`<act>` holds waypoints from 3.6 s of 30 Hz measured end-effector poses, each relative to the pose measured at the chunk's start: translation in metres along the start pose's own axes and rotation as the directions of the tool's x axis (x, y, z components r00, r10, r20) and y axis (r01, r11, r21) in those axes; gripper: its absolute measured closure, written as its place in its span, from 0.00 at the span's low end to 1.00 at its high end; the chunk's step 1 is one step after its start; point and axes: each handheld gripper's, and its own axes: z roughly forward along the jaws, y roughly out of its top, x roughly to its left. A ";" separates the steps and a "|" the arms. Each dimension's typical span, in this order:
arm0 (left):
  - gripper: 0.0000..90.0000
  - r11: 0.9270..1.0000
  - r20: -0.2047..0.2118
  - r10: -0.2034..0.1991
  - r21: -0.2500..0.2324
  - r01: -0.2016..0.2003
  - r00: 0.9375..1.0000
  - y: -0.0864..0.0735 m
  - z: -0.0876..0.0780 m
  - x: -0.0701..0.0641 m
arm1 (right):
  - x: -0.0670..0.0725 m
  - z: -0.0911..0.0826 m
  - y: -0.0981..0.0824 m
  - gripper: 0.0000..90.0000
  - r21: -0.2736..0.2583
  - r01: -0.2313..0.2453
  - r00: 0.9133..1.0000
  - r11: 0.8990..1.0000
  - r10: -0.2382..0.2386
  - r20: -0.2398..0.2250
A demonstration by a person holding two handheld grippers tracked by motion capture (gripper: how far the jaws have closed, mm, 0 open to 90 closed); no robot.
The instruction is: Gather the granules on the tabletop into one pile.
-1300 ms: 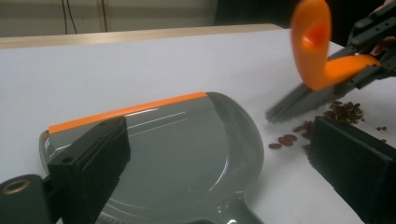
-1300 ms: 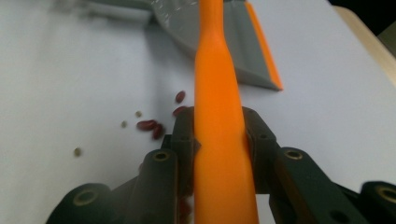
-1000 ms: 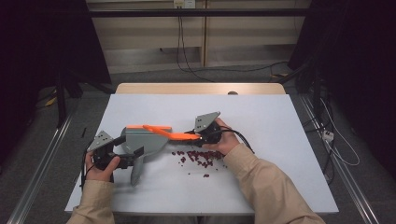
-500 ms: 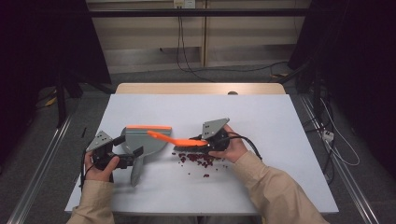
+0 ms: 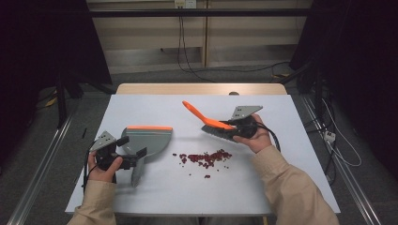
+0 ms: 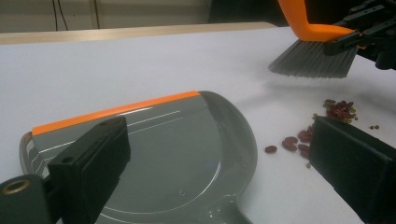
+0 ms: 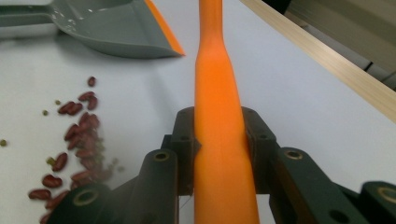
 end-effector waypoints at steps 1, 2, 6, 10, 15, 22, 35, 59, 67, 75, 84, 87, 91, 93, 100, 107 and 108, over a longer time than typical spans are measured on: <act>0.06 1.000 0.001 -0.002 -0.003 0.002 1.000 0.000 0.000 0.000 | -0.002 -0.002 -0.003 0.79 0.004 -0.017 1.000 1.000 0.017 0.013; 0.06 1.000 0.002 -0.003 -0.004 0.003 1.000 0.000 0.000 0.000 | -0.003 -0.004 -0.005 0.79 0.011 -0.028 0.999 1.000 0.028 0.018; 0.06 1.000 0.003 0.002 0.000 -0.002 1.000 0.000 0.000 -0.001 | -0.004 -0.005 -0.012 0.79 0.073 -0.062 0.998 0.995 0.060 0.029; 0.06 1.000 0.005 0.002 -0.002 -0.002 1.000 0.001 0.000 -0.002 | -0.002 -0.006 -0.007 0.73 0.115 -0.129 0.990 0.985 0.122 0.066; 0.06 1.000 0.011 -0.006 -0.006 0.006 1.000 0.000 0.002 -0.003 | 0.002 -0.006 0.008 0.70 0.151 -0.146 0.985 0.978 0.130 0.112; 0.06 1.000 0.011 0.007 0.003 -0.007 1.000 0.000 0.001 -0.003 | 0.005 -0.001 0.009 0.79 0.262 -0.149 0.982 0.953 0.112 0.152; 0.06 1.000 0.010 0.012 0.003 -0.012 1.000 0.001 0.001 -0.004 | 0.024 -0.014 -0.004 0.79 0.196 -0.143 0.972 0.970 0.099 0.215; 0.06 1.000 0.023 0.019 -0.002 -0.019 1.000 0.002 0.001 -0.007 | 0.078 -0.011 0.003 0.79 0.162 -0.057 0.994 0.985 0.040 0.105; 0.06 1.000 0.030 0.020 -0.006 -0.020 0.999 0.003 0.001 -0.006 | 0.073 -0.018 0.018 0.79 0.101 -0.090 0.987 0.991 0.075 0.146; 0.06 1.000 0.044 0.022 -0.004 -0.022 0.999 0.003 0.003 -0.006 | 0.083 -0.016 0.041 0.79 -0.033 -0.245 0.956 0.969 0.247 0.159; 0.06 1.000 0.044 0.024 -0.011 -0.024 0.999 0.003 0.000 -0.007 | 0.110 0.010 0.057 0.79 -0.091 -0.376 0.921 0.922 0.383 0.077; 0.06 1.000 0.044 0.020 -0.009 -0.020 0.999 0.003 0.001 -0.007 | 0.119 0.020 0.059 0.79 -0.076 -0.388 0.918 0.918 0.392 0.053; 0.06 1.000 0.043 0.010 -0.019 -0.009 0.999 0.003 -0.001 -0.006 | 0.130 0.030 0.062 0.79 -0.071 -0.402 0.914 0.913 0.405 0.030; 0.06 1.000 0.039 0.009 -0.019 -0.008 0.999 0.003 -0.001 -0.005 | 0.134 0.035 0.063 0.79 -0.069 -0.411 0.911 0.909 0.413 0.019; 0.06 1.000 0.041 0.012 -0.016 -0.011 0.999 0.003 0.000 -0.005 | 0.143 0.053 0.062 0.79 -0.046 -0.457 0.889 0.888 0.458 0.003; 0.06 1.000 0.039 0.016 -0.015 -0.016 0.999 0.004 -0.001 -0.004 | 0.147 0.073 0.054 0.79 -0.012 -0.497 0.868 0.868 0.497 -0.002; 0.06 1.000 0.040 0.013 -0.015 -0.013 0.999 0.003 -0.001 -0.004 | 0.147 0.077 0.050 0.79 0.017 -0.500 0.866 0.866 0.500 0.009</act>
